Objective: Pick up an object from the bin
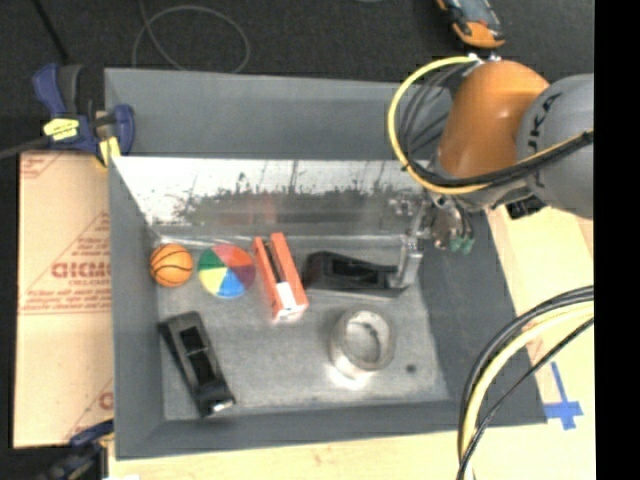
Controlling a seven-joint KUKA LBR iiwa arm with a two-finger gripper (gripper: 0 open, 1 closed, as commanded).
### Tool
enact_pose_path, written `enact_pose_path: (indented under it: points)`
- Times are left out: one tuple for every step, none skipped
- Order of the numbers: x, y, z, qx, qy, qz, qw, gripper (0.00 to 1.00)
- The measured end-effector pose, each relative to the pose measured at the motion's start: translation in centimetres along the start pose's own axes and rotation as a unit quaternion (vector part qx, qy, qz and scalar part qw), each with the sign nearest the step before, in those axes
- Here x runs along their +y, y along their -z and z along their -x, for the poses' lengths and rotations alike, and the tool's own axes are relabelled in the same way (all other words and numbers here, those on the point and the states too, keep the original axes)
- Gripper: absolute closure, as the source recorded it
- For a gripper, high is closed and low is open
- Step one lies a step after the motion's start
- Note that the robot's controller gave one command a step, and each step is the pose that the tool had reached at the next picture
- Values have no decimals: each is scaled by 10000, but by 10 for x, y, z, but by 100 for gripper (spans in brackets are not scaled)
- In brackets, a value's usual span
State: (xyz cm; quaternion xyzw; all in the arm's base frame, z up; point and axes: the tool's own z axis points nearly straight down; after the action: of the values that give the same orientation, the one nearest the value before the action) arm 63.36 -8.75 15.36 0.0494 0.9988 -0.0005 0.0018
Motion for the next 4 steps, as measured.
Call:
enact_pose_path:
  points:
    - [26,-21,-53,-8,185,3,9998,0]
    - [23,-58,-55,7,-121,9,9999,0]
    - [35,-70,-36,-108,679,-34,9976,100]
    - [35,-70,-36,-108,682,-35,9976,100]
